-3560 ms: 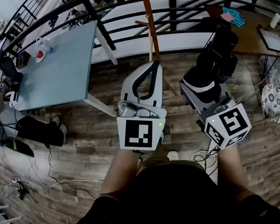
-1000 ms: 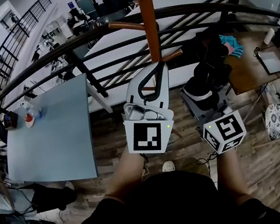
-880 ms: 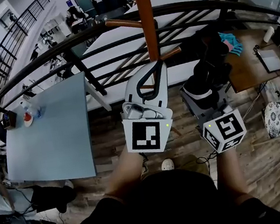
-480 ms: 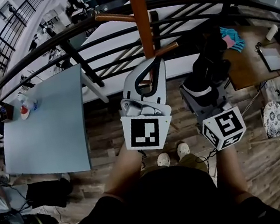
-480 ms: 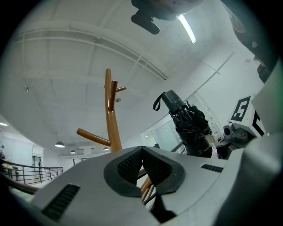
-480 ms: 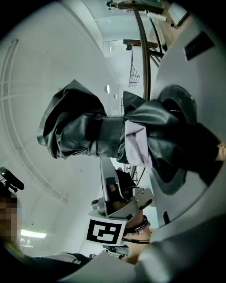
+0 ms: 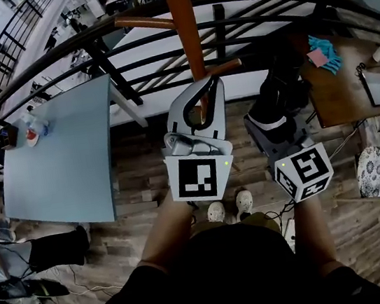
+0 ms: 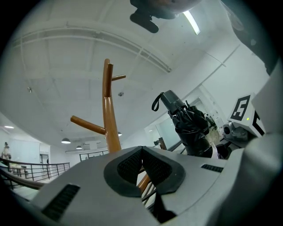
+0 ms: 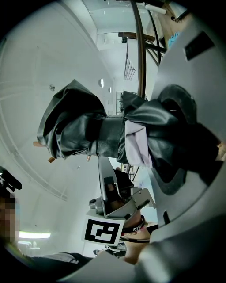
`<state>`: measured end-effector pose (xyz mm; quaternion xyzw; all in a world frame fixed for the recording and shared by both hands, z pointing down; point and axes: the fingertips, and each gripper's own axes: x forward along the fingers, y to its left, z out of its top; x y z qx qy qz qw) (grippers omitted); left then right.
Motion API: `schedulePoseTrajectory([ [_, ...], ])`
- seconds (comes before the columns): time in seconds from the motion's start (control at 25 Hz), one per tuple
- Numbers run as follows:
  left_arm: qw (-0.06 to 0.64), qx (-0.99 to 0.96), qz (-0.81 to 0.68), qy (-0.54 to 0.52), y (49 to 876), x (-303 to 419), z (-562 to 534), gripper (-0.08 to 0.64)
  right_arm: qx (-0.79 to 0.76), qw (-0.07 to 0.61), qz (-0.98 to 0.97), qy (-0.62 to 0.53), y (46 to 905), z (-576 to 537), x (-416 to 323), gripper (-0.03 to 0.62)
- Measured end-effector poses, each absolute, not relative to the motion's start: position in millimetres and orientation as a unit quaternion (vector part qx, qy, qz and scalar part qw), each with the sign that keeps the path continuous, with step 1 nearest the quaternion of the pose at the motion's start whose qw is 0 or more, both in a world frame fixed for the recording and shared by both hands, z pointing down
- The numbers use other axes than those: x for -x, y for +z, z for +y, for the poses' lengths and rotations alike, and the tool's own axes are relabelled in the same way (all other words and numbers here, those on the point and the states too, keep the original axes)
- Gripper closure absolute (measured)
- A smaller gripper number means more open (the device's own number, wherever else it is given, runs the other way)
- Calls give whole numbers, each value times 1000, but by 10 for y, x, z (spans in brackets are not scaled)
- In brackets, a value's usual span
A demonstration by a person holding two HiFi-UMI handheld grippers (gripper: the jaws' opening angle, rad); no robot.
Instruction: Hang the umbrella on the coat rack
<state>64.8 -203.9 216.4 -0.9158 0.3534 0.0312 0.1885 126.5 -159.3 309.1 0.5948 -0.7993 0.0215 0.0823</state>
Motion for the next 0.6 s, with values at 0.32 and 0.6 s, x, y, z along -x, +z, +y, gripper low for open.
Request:
schedulePoseTrajectory([
  [0.32,178,911,372,11,2339,-739,-2213,548,-575,92,-812,36,3267,-1747,-1348,354],
  [0.6,169,910,377,3,2470,-804,-2307,548,-563,100,-818,53,3437,-1807,-1377,353],
])
